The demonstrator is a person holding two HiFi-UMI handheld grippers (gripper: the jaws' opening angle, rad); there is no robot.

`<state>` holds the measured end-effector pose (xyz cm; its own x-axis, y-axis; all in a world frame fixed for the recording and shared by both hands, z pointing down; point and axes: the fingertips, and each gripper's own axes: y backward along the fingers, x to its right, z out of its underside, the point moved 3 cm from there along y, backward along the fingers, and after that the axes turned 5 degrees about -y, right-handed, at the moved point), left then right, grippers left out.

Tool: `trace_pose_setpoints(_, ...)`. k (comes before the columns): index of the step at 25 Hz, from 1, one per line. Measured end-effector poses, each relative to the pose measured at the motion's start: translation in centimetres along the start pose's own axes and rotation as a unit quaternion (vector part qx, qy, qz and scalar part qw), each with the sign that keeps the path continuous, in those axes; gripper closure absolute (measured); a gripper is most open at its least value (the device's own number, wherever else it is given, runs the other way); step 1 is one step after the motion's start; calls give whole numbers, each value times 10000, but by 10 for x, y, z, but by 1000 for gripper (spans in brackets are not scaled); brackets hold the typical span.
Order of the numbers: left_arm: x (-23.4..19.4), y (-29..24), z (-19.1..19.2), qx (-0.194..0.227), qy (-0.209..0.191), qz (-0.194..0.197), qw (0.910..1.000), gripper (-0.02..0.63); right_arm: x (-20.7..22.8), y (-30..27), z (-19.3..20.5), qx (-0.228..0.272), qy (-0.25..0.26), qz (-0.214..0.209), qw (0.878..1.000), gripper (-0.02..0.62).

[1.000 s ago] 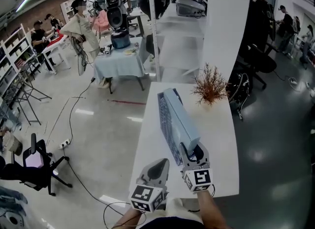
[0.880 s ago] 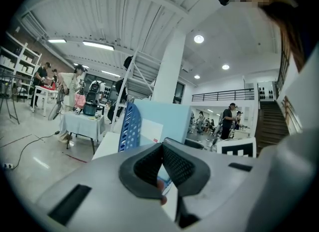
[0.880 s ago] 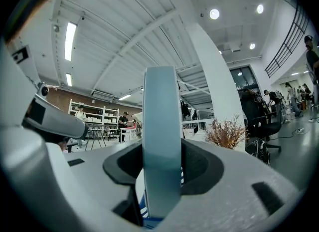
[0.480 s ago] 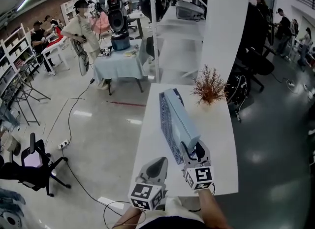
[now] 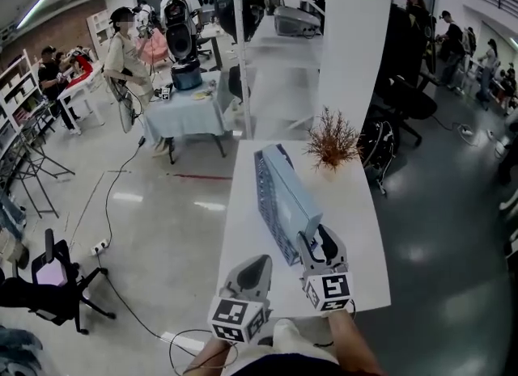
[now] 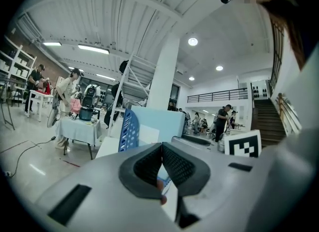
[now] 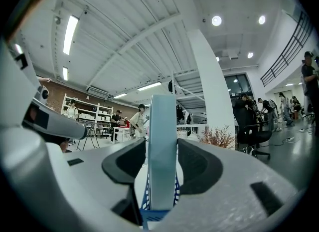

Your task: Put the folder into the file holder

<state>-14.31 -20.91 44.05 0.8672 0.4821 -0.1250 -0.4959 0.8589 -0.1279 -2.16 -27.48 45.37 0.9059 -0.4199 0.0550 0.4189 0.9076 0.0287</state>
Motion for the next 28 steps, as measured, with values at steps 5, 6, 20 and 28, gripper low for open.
trace_pose_setpoints(5, 1, 7, 2, 10, -86, 98, 9999, 601, -1, 15, -5, 61, 133, 106, 9998, 407)
trace_pose_setpoints(6, 1, 9, 2, 13, -100, 113, 9999, 600, -1, 17, -6, 59, 161, 129, 9998, 407)
trace_pose_setpoints(20, -1, 38, -4, 79, -351, 445, 9984, 600, -20, 55, -19, -130, 307, 467, 9984, 490)
trace_pose_setpoints(28, 5, 52, 4, -5, -355, 684, 9970, 600, -32, 77, -20, -334, 375, 665, 9965, 537)
